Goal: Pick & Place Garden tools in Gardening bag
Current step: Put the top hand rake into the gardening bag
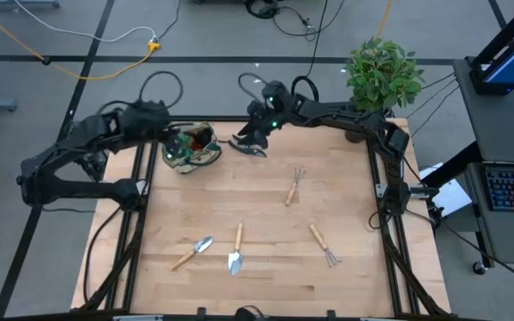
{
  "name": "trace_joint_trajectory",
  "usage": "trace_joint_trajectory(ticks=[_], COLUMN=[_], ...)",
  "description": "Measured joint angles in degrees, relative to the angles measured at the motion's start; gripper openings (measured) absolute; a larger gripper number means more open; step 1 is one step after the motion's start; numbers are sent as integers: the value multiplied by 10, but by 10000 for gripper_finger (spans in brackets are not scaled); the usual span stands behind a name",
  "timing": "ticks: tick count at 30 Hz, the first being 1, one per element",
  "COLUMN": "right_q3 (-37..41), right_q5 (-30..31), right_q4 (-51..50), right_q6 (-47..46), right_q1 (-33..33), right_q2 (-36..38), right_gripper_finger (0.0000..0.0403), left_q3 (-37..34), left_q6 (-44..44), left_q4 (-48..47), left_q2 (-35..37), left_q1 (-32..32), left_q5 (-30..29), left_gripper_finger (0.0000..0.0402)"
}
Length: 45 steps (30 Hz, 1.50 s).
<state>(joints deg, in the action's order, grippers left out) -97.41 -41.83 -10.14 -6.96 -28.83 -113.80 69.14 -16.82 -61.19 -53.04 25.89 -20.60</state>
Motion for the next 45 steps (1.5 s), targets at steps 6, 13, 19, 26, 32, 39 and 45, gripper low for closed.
trace_joint_trajectory(ticks=[6, 13, 19, 26, 32, 39, 45], right_q3=[0, 0, 0, 0, 0, 0, 9], right_q5=[144, 207, 211, 224, 271, 268, 268], right_q4=[-63, -68, -103, -316, -530, -575, -574], right_q6=[113, 107, 93, 145, 179, 286, 405], right_q1=[25, 23, 18, 18, 22, 42, 65], right_q2=[0, 0, 0, 0, 2, 5, 7], right_gripper_finger=[247, 247, 247, 247, 247, 247, 247], left_q3=[0, -30, -59, -67, -67, -67, -67], left_q6=[2, -20, -37, -54, -46, -44, -43], left_q4=[32, 71, 95, 99, 106, 105, 104], left_q2=[49, 91, 108, 112, 112, 112, 112], left_q1=[-32, -69, -95, -115, -118, -118, -118], left_q5=[0, 0, -3, -5, -11, -20, -19], left_gripper_finger=[199, 198, 198, 198, 198, 198, 198])
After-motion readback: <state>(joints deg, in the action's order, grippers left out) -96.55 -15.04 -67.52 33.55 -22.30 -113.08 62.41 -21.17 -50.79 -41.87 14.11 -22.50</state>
